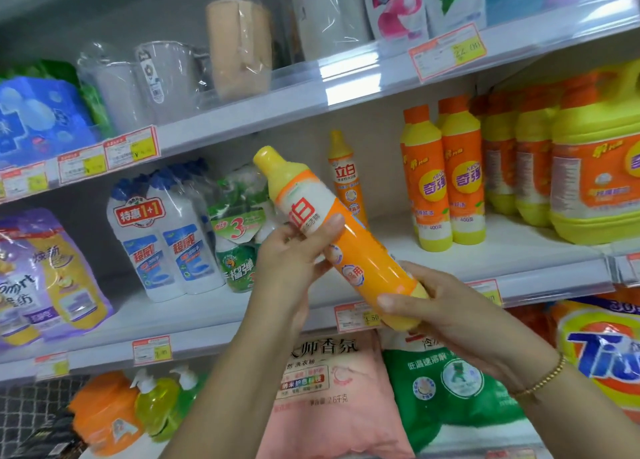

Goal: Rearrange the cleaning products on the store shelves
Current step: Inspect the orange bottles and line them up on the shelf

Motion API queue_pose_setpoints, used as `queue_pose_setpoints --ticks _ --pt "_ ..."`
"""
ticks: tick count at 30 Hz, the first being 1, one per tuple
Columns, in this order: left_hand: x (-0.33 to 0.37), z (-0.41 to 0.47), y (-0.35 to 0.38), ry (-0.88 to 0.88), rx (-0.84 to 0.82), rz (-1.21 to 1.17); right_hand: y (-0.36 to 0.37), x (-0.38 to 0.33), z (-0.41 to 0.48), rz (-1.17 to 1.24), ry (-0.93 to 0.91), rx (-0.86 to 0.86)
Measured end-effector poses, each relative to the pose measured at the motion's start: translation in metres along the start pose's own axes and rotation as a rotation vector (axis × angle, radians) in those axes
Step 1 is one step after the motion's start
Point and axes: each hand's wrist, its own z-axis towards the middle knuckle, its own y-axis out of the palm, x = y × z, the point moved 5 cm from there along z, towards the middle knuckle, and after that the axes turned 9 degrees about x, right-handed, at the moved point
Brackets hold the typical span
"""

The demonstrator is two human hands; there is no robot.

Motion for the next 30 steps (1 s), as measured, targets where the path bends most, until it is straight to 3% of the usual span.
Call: queue_pose_setpoints --ticks 2,4,10,13,22,27,30 --pt "0.002 0.009 0.008 0.071 0.07 0.04 -0.009 -0.002 0.013 -0.341 -0.176 0.247" --pt "0.002 0.017 0.016 0.143 0.094 0.095 -0.012 0.0 0.024 -0.45 -0.304 0.399" --pt "-0.007 0.02 0.02 0.274 -0.09 0.235 -0.02 0.011 0.053 -0.499 -0.554 0.357" --pt "-0.018 0.025 0.015 0.341 -0.065 0.301 -0.021 0.007 0.07 -0.601 -0.619 0.305" --pt "-0.062 0.103 0.015 0.247 0.069 0.492 -0.021 0.023 0.126 -1.242 -0.308 0.37" --pt "-0.071 0.143 0.022 0.281 0.179 0.647 -0.029 0.016 0.151 -1.401 -0.162 0.302" --pt "-0.079 0.165 0.025 0.283 0.209 0.731 -0.038 0.019 0.171 -1.363 -0.066 0.315"
